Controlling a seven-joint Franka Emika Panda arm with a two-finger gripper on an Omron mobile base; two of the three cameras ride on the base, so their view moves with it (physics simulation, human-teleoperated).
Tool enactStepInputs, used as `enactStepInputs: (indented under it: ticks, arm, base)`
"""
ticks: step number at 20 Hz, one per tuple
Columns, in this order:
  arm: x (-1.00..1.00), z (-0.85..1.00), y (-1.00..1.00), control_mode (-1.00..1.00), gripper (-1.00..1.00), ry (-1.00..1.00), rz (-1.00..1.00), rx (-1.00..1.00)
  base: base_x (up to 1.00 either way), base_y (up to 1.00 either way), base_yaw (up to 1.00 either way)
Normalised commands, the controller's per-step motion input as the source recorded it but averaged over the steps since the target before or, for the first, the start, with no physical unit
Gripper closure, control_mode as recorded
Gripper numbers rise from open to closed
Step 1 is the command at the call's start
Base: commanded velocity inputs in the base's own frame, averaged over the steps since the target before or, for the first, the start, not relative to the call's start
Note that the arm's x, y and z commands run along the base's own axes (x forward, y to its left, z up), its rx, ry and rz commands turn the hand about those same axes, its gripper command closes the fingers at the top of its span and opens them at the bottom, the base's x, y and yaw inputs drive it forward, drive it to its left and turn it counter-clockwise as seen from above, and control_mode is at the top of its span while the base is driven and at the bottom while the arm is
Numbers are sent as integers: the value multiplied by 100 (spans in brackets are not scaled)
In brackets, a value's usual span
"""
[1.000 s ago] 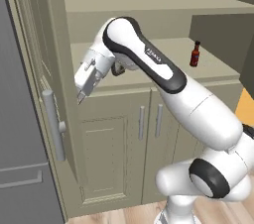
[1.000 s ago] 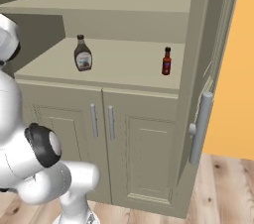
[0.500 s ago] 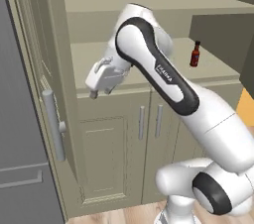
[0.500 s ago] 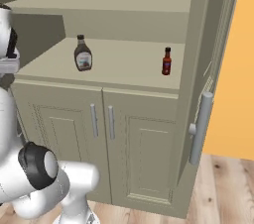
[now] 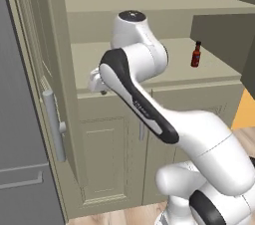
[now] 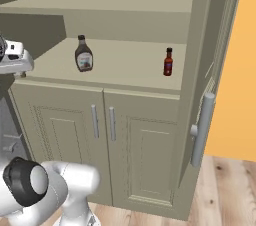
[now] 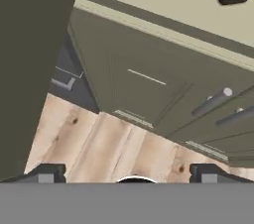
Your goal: Move the syrup bottle and condiment bottle from the cabinet to the dining counter.
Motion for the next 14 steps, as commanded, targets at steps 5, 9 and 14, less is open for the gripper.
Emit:
enactStepInputs:
  ticks: [5,9,14]
  arm:
    - [82,-4,-14,-100,-100,-15,-57,-9]
    - [79,0,-11,-100,-100,-18,-51,-7]
    - [68,0,-15,-100,-100,-12,-45,-2]
  base:
    - [0,0,0]
    - [0,0,0]
    - [0,0,0]
